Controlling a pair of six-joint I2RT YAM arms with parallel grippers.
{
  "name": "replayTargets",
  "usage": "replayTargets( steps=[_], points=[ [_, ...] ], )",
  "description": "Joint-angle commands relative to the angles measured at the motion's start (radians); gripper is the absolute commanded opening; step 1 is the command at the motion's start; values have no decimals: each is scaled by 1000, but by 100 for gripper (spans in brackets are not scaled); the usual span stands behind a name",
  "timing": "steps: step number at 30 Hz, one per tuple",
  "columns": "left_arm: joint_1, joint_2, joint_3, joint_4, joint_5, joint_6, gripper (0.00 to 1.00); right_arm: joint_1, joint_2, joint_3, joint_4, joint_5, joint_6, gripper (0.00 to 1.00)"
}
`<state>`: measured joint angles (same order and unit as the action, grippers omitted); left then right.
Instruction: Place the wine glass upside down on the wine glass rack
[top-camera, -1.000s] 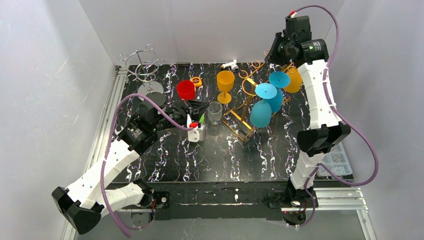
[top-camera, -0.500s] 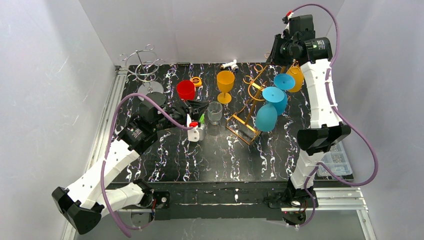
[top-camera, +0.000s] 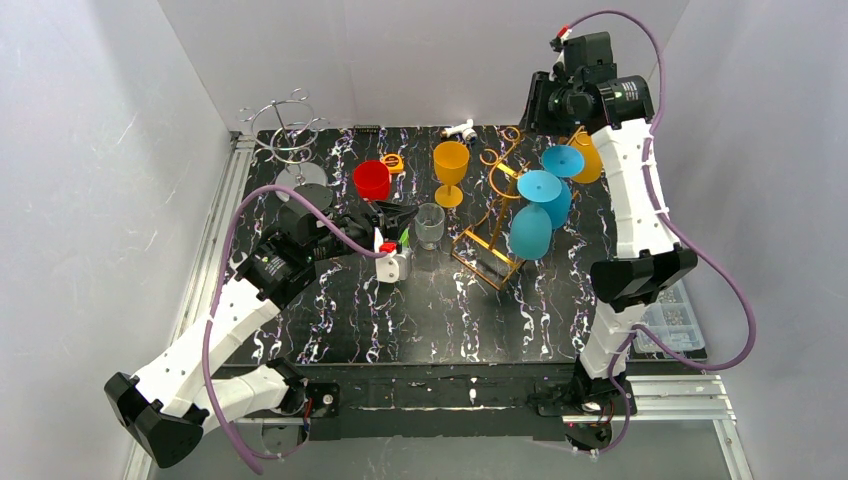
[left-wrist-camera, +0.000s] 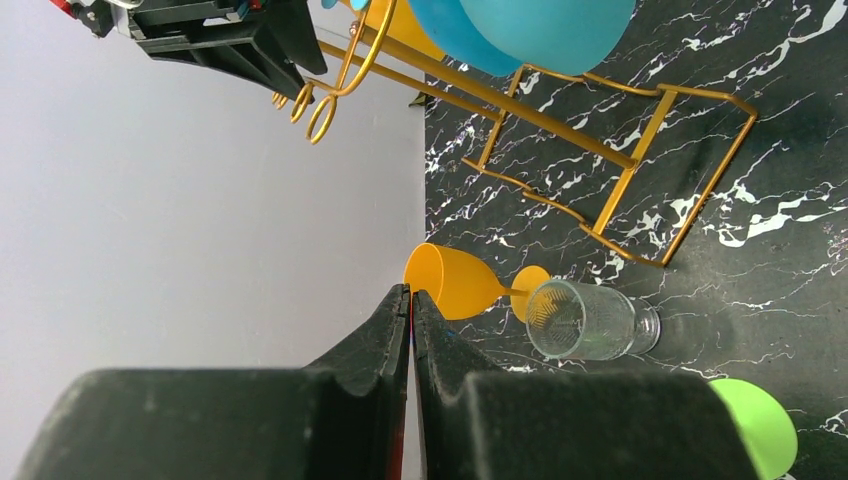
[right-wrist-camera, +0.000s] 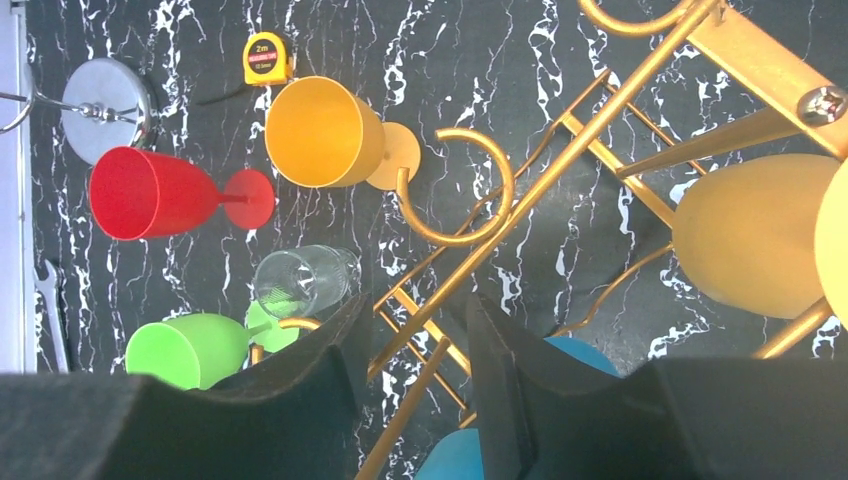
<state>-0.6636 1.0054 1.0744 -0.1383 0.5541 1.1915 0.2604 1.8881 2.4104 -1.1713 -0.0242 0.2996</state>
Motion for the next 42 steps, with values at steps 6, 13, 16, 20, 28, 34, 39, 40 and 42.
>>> replayTargets(
  steps=[6, 13, 16, 20, 28, 34, 39, 40, 42],
  points=[
    [4, -12, 5, -9, 30, -23, 5, 78, -39, 62, 0, 93, 30, 76],
    [4, -30, 2, -21, 19, -26, 5, 106, -76, 84, 38, 100, 47, 75],
    [4, -36, 1, -24, 22, -25, 5, 110, -80, 96, 50, 81, 56, 76],
    [4, -39, -1, -25, 26, -30, 6, 111, -103, 104, 60, 91, 65, 76],
    [5, -43, 6, -30, 16, -39, 6, 233, -150, 64, 83, 184, 62, 78],
    [4, -44, 22, -35, -34, -111, 7, 509, -263, -92, 82, 387, 61, 70],
    [4, -75, 26, -66, -92, -186, 6, 663, -326, -192, 54, 485, 101, 45],
    [4, -86, 22, -73, -101, -197, 6, 690, -326, -198, 41, 510, 109, 43],
    [4, -107, 16, -86, -113, -226, 6, 737, -323, -203, 12, 572, 123, 42]
  ],
)
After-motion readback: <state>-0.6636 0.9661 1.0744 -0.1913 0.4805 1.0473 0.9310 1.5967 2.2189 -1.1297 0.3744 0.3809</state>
